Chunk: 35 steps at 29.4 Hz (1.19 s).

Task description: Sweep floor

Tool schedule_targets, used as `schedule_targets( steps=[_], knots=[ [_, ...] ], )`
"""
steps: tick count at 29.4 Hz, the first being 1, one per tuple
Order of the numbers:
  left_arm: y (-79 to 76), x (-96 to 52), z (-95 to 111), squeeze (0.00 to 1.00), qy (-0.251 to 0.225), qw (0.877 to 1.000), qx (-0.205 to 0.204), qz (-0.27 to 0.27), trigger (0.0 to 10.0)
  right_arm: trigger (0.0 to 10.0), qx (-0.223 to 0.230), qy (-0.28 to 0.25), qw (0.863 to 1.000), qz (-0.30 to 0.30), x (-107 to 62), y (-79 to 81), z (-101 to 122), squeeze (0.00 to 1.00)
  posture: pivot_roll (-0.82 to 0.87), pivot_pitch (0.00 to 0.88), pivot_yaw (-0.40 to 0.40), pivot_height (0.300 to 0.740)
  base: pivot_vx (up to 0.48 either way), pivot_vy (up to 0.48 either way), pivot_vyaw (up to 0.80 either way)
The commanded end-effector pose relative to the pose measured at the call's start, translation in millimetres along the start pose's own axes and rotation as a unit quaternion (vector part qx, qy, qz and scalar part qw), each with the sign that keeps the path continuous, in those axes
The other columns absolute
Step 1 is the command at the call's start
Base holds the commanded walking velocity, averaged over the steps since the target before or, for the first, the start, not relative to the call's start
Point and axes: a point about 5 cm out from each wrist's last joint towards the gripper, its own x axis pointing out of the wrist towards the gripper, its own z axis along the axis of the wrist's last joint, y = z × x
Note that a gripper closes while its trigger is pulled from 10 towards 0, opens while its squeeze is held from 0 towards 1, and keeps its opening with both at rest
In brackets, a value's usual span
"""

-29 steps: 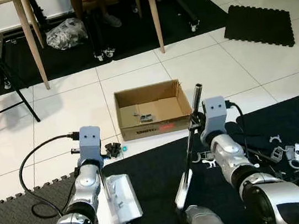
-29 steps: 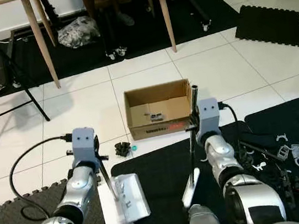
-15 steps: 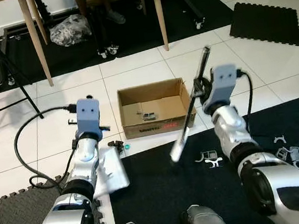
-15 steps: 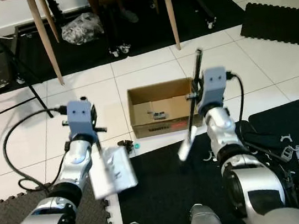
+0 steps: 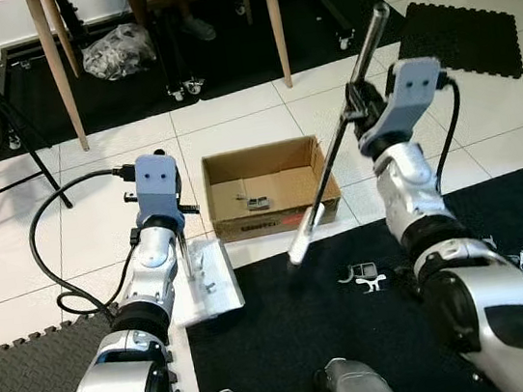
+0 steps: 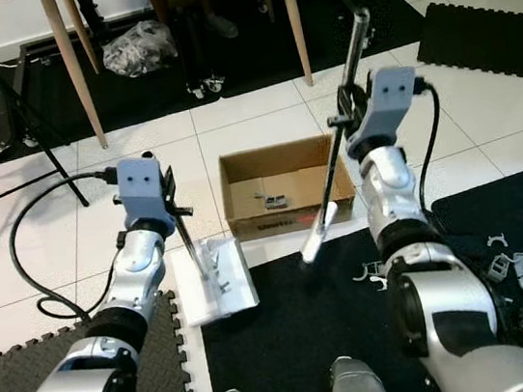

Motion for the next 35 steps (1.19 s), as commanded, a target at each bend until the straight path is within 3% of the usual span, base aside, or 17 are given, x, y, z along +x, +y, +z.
schedule_targets(
  steps=[1, 11, 22, 35],
  knots=[
    [-2.9, 5.5, 14.6, 0.0, -0.031, 1.0, 0.001, -0.005, 10.0, 10.0, -0.016, -0.023, 1.0, 0.014, 5.9, 0.3, 13.4, 0.0, -0.02, 0.011, 0.036, 0.74, 0.0, 0.0, 0.0],
    [-3.5, 4.9, 13.5, 0.0, -0.026, 1.0, 0.007, -0.009, 10.0, 10.0, -0.022, -0.049, 0.998, 0.009, 12.2, -15.9, 35.7, 0.0, -0.03, 0.011, 0.039, 0.74, 0.0, 0.0, 0.0],
    [-4.9, 17.8, 28.4, 0.0, -0.037, 0.999, -0.001, -0.01, 10.0, 10.0, -0.017, -0.049, 0.999, 0.017, 12.8, -9.5, 33.0, 0.0, -0.03, 0.006, 0.037, 0.74, 0.0, 0.0, 0.0],
    [-3.8, 18.0, 35.0, 0.0, -0.063, 0.998, 0.005, -0.008, 10.0, 10.0, -0.055, -0.125, 0.99, 0.021, 11.6, -7.3, 51.8, 0.0, -0.03, 0.0, 0.039, 0.74, 0.0, 0.0, 0.0]
  ],
)
